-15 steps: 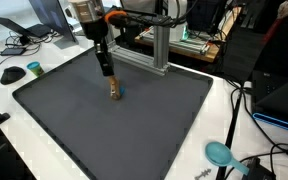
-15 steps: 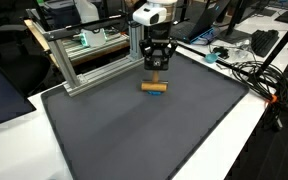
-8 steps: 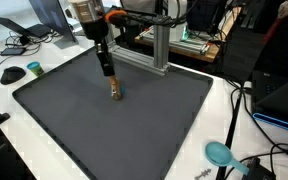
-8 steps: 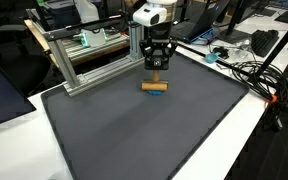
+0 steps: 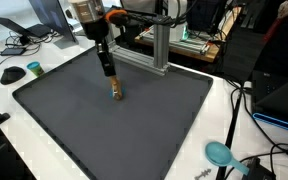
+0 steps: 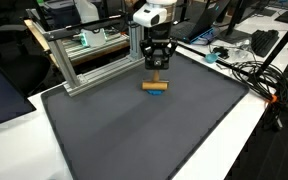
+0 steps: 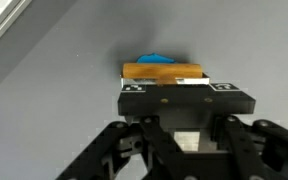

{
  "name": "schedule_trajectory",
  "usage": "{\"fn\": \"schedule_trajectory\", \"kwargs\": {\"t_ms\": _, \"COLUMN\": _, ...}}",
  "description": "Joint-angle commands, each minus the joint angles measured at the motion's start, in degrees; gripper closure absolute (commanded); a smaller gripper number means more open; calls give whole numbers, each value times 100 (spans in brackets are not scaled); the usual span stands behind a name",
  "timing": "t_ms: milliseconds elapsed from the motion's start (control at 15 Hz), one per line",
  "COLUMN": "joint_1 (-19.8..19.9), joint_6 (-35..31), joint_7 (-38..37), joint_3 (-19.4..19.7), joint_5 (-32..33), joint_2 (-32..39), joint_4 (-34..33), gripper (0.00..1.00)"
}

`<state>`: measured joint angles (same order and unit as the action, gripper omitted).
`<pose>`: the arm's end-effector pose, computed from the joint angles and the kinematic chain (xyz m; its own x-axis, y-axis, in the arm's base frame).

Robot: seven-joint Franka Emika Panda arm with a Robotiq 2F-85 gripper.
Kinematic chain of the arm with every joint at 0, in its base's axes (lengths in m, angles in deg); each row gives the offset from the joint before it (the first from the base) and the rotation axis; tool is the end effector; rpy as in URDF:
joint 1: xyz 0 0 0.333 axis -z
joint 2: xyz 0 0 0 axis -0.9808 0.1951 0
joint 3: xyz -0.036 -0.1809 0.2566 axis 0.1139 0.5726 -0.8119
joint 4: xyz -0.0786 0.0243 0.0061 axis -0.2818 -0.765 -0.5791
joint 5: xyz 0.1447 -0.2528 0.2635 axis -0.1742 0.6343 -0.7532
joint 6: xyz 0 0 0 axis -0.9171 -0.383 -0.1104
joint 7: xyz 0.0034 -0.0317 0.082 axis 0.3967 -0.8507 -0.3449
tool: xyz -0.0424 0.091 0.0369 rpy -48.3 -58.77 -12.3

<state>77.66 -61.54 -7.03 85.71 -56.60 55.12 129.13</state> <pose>0.6135 -0.0175 0.3056 0.7324 -0.6803 -0.0283 -0.6809 -0.7317 -0.0319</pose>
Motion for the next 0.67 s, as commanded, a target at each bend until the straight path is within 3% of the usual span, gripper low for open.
{"fn": "schedule_trajectory", "kwargs": {"t_ms": 0, "joint_1": -14, "joint_6": -59, "joint_7": 227, "joint_3": -197, "joint_5": -565, "joint_2": 445, "joint_4": -30, "gripper": 78}}
{"fn": "schedule_trajectory", "kwargs": {"t_ms": 600, "joint_1": 9, "joint_6": -3, "joint_7": 315, "joint_3": -197, "joint_5": -711, "joint_2": 446, "joint_4": -19, "gripper": 78}}
